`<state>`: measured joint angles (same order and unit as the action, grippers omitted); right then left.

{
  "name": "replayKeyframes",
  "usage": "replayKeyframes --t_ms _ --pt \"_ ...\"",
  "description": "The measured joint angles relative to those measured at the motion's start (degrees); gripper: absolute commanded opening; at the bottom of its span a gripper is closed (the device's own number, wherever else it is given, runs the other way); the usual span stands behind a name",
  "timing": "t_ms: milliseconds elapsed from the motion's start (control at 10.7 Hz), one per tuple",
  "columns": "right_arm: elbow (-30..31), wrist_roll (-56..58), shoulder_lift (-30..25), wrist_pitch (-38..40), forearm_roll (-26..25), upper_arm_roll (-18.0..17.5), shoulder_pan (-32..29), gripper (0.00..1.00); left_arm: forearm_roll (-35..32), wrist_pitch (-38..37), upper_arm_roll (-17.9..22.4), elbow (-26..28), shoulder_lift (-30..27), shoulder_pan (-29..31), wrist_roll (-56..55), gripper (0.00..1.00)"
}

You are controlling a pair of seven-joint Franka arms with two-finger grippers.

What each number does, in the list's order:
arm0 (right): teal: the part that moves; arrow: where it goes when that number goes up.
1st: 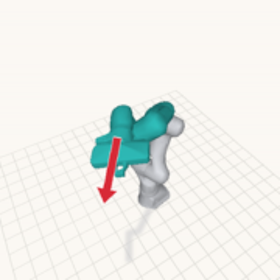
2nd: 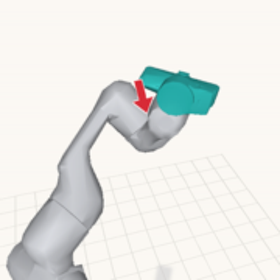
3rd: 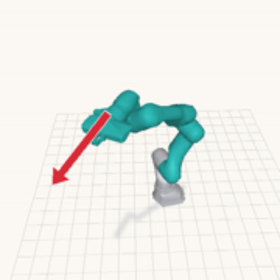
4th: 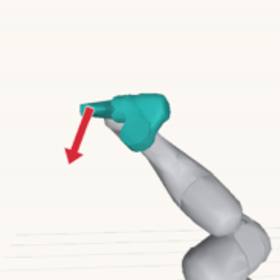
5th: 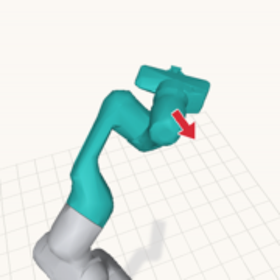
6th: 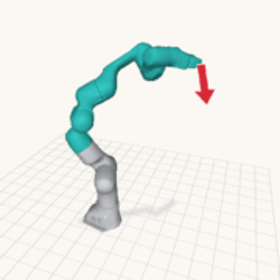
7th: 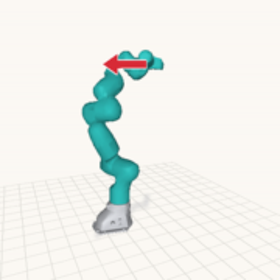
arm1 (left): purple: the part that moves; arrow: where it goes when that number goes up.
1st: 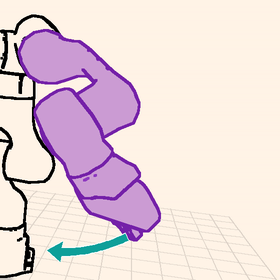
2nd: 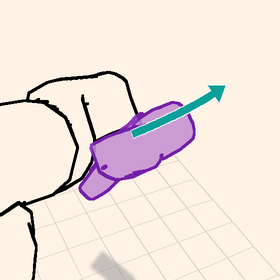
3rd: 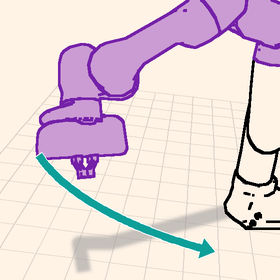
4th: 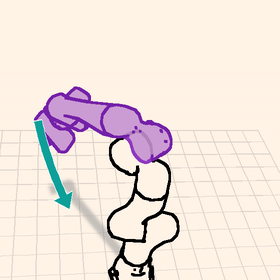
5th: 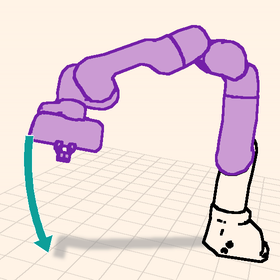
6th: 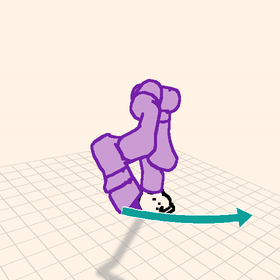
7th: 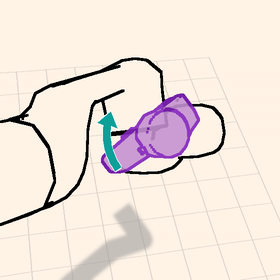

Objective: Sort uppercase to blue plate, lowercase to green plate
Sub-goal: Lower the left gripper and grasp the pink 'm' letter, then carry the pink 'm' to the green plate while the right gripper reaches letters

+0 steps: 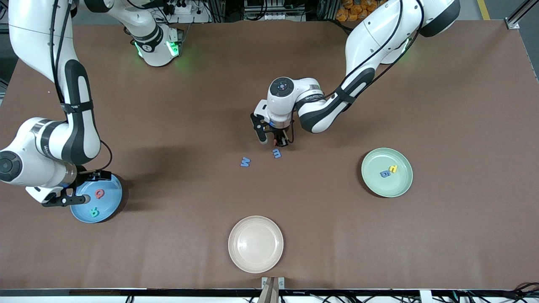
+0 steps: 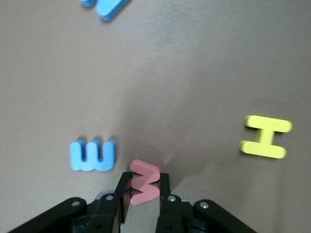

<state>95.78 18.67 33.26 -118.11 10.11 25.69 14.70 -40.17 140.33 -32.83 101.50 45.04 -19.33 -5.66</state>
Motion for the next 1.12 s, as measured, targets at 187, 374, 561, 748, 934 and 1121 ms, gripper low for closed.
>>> replayKeyframes --t_ms 187,374,561,748,934,1121 --pt "0.00 -0.12 -0.01 0.05 0.00 -0.16 0.02 1.00 0.43 -2.02 0.36 -0.50 -0.69 1.81 -3.37 0.00" --pt "-0.01 -2.43 -0.09 0.05 0.05 -0.59 0.91 1.00 3.30 -7.28 -0.09 -1.20 -3.77 3.56 -6.49 0.00" --pt "-0.01 -8.32 -0.14 0.05 0.07 -0.68 4.49 1.00 5.17 -13.88 -0.11 -1.38 -8.97 6.25 -7.38 0.00" --pt "-0.03 -15.12 -0.29 0.05 0.08 -0.79 8.60 1.00 7.05 -19.72 -0.02 -1.11 -13.77 11.64 -7.78 0.00" --pt "-0.05 -23.37 -0.64 0.06 0.11 -0.94 13.04 1.00 9.14 -22.21 0.11 -0.63 -16.78 18.81 -7.75 0.00" --pt "-0.02 -31.06 -0.70 -0.14 2.41 -1.23 17.47 1.00 9.55 -22.41 0.07 0.21 -17.67 27.31 -6.89 0.00"
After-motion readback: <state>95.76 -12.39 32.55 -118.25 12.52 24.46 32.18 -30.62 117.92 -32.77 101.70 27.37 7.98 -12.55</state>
